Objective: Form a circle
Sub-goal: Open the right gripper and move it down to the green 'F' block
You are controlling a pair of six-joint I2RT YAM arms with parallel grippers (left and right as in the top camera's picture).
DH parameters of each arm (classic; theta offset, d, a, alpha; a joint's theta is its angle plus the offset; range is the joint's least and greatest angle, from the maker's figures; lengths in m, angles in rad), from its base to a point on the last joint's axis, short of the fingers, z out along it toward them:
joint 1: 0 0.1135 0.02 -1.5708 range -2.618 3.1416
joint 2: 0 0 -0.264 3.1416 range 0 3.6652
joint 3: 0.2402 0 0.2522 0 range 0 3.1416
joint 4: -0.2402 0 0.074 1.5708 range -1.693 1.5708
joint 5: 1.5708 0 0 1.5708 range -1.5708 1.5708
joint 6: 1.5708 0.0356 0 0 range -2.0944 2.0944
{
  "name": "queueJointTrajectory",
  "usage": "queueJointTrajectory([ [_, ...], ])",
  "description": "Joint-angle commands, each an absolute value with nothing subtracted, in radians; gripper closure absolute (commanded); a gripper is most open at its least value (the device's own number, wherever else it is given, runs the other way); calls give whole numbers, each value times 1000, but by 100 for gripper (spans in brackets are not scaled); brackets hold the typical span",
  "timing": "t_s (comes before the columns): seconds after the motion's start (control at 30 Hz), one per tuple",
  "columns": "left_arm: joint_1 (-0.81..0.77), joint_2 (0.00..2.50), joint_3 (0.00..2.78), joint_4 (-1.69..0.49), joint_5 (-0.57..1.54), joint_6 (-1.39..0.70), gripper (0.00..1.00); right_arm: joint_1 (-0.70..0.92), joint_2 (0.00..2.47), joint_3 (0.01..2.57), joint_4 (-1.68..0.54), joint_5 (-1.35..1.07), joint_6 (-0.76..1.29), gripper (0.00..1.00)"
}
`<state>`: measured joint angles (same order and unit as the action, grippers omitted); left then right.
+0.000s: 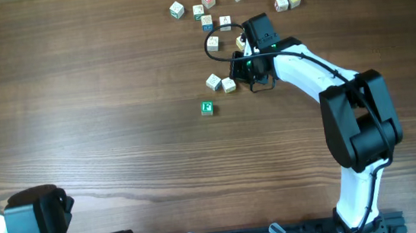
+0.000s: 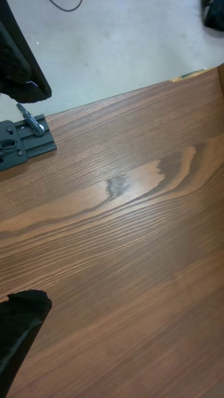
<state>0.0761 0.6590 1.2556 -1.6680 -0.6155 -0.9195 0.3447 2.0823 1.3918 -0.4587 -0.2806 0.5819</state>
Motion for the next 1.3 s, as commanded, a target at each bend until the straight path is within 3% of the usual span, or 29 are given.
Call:
queueJointTrajectory([
  [0.0,83,657,1255,-1666,-618,-932,0,345,2101,1400,-492,-245,611,96],
  [0.4,83,657,1255,-1666,-618,-932,0,336,2096,1420,-634,-265,619,96],
  [1.27,83,657,1255,-1666,-618,-932,0,336,2096,1420,-606,-346,590,95],
])
